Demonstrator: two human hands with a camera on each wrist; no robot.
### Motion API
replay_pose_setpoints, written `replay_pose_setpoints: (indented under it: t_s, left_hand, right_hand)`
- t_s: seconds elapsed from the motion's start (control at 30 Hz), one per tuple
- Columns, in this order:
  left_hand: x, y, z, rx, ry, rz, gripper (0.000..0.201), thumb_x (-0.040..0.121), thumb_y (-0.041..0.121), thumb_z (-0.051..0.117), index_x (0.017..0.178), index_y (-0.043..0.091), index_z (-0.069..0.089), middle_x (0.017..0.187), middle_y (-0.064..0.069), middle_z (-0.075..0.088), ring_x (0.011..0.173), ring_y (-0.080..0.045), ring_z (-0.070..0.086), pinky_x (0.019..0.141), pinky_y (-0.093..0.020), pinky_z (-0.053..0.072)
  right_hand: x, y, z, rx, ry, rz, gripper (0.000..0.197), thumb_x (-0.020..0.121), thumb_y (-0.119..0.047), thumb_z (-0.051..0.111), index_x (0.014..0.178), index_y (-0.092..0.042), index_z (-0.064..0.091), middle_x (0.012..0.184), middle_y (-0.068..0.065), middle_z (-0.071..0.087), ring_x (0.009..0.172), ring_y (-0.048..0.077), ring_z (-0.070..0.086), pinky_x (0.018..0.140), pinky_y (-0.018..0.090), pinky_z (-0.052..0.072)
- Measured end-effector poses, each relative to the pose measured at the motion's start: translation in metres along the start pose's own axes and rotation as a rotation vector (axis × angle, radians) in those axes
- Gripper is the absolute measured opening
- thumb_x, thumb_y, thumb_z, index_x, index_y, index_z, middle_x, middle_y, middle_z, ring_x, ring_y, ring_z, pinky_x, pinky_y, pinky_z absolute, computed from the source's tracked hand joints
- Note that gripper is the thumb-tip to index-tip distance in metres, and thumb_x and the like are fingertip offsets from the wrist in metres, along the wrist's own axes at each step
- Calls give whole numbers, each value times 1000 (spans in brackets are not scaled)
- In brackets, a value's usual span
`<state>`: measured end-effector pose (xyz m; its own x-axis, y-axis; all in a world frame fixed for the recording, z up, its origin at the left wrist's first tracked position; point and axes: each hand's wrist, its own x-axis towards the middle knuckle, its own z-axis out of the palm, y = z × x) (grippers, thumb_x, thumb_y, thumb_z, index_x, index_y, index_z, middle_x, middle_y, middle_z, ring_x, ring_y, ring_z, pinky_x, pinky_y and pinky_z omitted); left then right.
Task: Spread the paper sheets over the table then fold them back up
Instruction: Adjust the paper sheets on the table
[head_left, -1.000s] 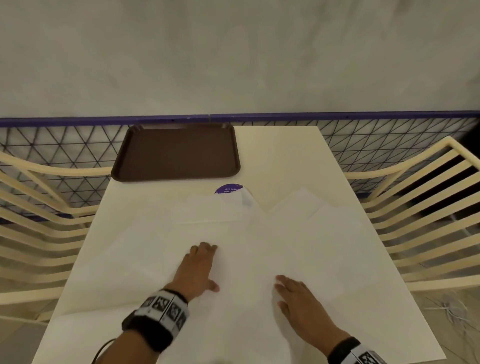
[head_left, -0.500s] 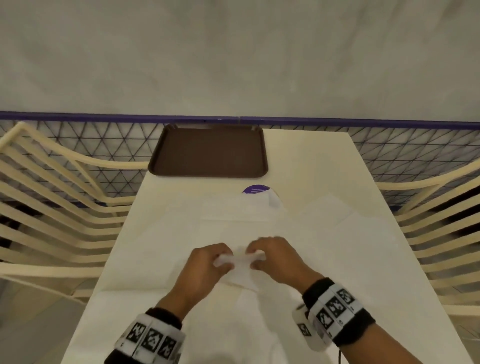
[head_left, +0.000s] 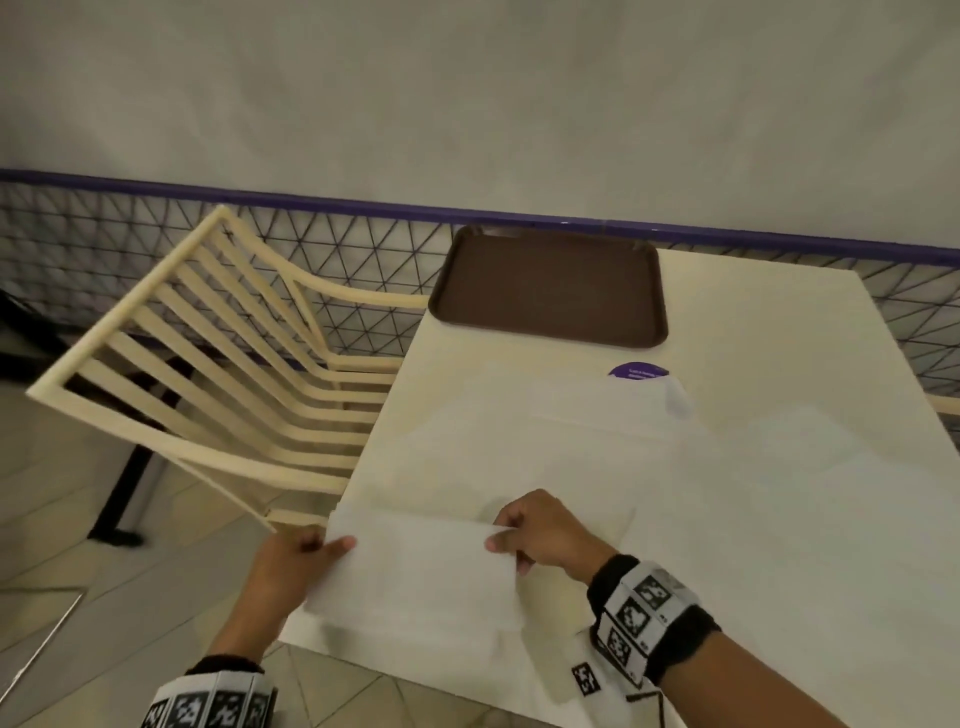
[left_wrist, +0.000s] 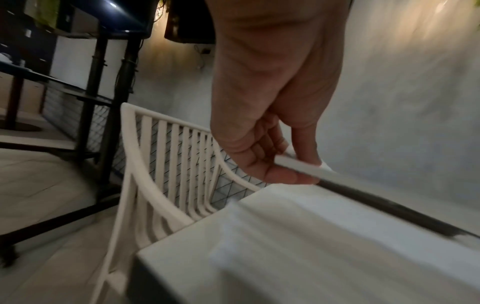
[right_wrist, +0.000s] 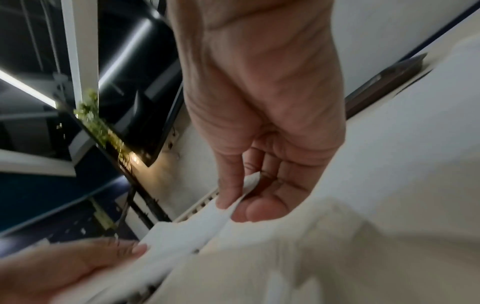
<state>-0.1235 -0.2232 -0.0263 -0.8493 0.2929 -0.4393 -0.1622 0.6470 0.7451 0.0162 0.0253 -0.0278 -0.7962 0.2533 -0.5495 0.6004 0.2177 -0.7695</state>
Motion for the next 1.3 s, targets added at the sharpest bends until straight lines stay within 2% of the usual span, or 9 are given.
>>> replay_pose_setpoints:
  t_s: [0.07,0.13,0.23,0.37,0.5,0.6,0.83,1.03,1.3]
  left_hand:
    - [3,-14,1,66,-17,-43,33,81,23,71,70,-7,60,66,-9,59,60,-21,49,58,-28,34]
    - [7,-23,4,140,4,-66,35,81,25,71,62,1,54,63,-7,53,59,-18,44,58,-28,31]
    - [9,-22,12,246,60,-59,33,80,26,71,61,7,51,62,-4,52,59,-18,45,55,-28,31]
    - [7,-20,18,344,86,-7,20,79,22,72,78,7,58,73,-3,58,69,-19,51,64,-30,39]
    - [5,-15,26,441,135,63,35,73,11,74,104,9,58,105,-14,55,95,-31,50,86,-42,43]
    - [0,6,49,540,214,268,38,72,6,74,108,10,61,112,-16,57,105,-37,47,91,-47,40]
    - [-20,71,183,460,-228,644,20,86,23,63,105,17,63,98,3,61,98,-20,58,86,-29,43]
    - [-27,107,280,546,-347,652,39,93,35,51,126,15,51,121,-4,52,112,-19,49,97,-29,38]
    - [-28,139,307,659,-253,630,12,93,29,51,86,20,49,97,-3,65,89,-21,60,75,-28,42]
  right_hand:
    - [5,8,17,-60,20,28,22,79,-12,72,64,-16,57,55,1,56,36,2,52,48,19,49]
    - [7,16,29,-92,55,44,24,78,-12,73,63,-13,55,52,0,54,35,2,51,46,17,46]
    - [10,25,39,-162,134,36,25,75,-16,74,70,2,58,64,3,52,51,11,51,55,23,42]
    - [2,28,44,-290,210,7,31,77,-26,70,63,-22,42,62,-7,46,55,8,42,52,23,33]
    - [-15,34,32,-359,255,-52,9,86,-17,58,94,-18,54,73,-5,54,67,15,53,66,28,47]
    - [-37,48,3,-242,298,-86,10,87,-17,59,85,-24,53,65,-12,52,56,6,49,62,24,47]
    - [-110,110,-86,-57,655,-5,17,84,-12,65,69,-19,60,70,5,67,60,6,54,57,12,39]
    - [-152,160,-122,9,755,142,14,83,-12,63,70,-17,62,70,8,65,59,12,50,54,14,37]
    - [-169,195,-132,64,676,157,22,83,-12,62,67,-26,60,67,-3,61,59,8,49,56,13,37]
